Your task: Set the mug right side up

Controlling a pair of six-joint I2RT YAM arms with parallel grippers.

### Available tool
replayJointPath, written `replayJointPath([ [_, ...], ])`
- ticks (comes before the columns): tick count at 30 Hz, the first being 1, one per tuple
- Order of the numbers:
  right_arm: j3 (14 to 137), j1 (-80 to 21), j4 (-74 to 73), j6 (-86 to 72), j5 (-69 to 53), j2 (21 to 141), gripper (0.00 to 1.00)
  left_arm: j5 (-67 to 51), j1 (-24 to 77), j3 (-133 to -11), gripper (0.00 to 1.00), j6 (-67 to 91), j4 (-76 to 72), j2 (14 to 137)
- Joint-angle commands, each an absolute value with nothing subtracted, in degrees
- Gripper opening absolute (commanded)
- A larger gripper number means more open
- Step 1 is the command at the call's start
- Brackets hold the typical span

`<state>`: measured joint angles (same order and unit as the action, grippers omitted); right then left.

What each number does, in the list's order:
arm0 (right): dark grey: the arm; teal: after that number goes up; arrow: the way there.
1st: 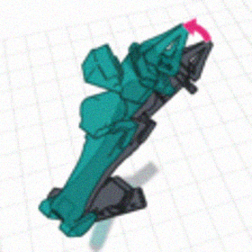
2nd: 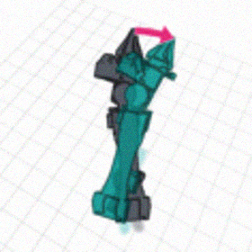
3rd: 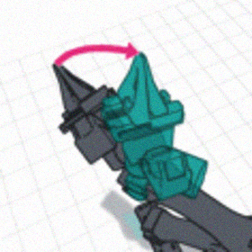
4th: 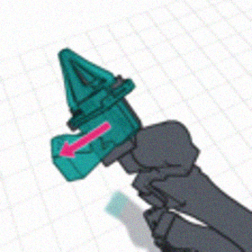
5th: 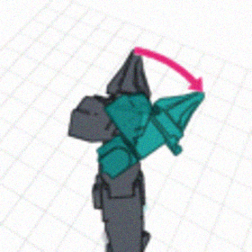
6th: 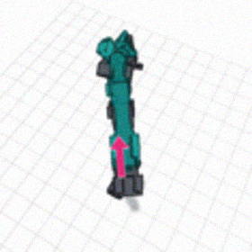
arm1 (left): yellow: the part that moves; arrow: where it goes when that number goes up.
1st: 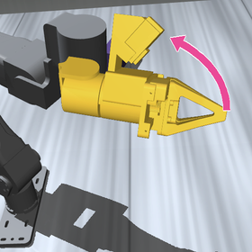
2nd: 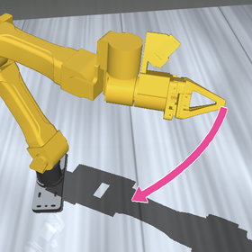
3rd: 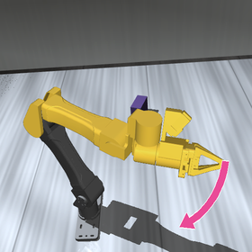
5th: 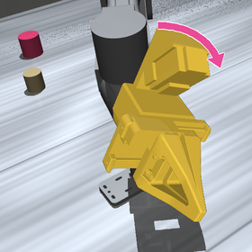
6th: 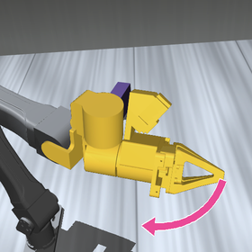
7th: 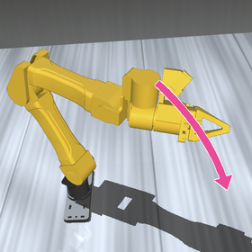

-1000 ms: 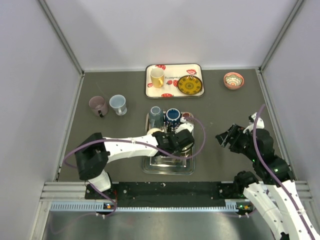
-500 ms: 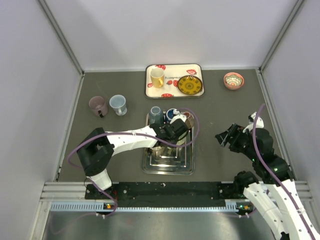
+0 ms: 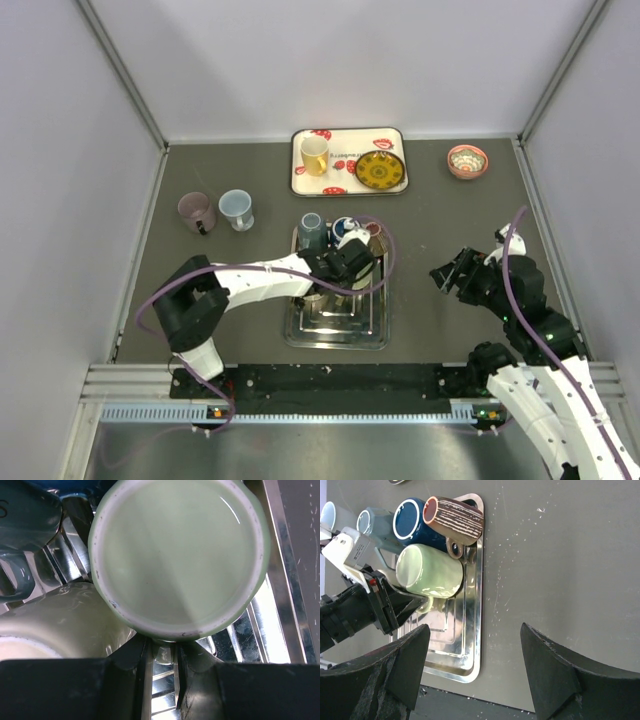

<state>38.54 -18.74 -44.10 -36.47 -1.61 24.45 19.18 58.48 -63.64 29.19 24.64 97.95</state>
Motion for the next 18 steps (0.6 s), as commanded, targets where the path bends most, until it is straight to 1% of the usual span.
replayJointPath([
  [1, 38.5, -19.25, -41.66, -35.86, -1.85, 24.7, 0.73, 20.21, 58.18, -60.83, 0.21, 30.67, 24.35, 94.05],
  [2, 38.41, -19.25, -41.66, -36.03, -1.93, 24.7, 0.73, 20.39, 58.18, -60.39, 0.25, 30.93, 24.61, 93.61],
  [5, 38.41, -19.25, -41.66, -36.12, -1.93, 24.7, 0.73, 20.57, 58.27, -59.07, 0.3, 31.02, 24.7, 91.94],
  [6, 38.41, -19.25, -41.66, -36.21, -1.93, 24.7, 0.73, 20.83, 58.27, -58.8, 0.34, 31.11, 24.78, 91.24],
  [8, 38.41, -19.25, -41.66, -36.39, -2.11, 24.61, 0.73, 20.92, 58.36, -58.1, 0.37, 31.2, 24.96, 90.36],
  [9, 38.41, -19.25, -41.66, -36.47, -2.2, 24.52, 0.73, 21.35, 58.62, -58.01, 0.41, 31.11, 25.13, 89.66],
  [13, 38.41, -19.25, -41.66, -36.74, -2.72, 24.26, 0.73, 22.06, 59.5, -57.83, 0.46, 30.85, 25.4, 87.46],
  [18, 38.76, -19.25, -41.75, -37.09, -3.51, 24.0, 0.73, 22.59, 61.87, -59.32, 0.48, 30.06, 27.24, 83.86],
])
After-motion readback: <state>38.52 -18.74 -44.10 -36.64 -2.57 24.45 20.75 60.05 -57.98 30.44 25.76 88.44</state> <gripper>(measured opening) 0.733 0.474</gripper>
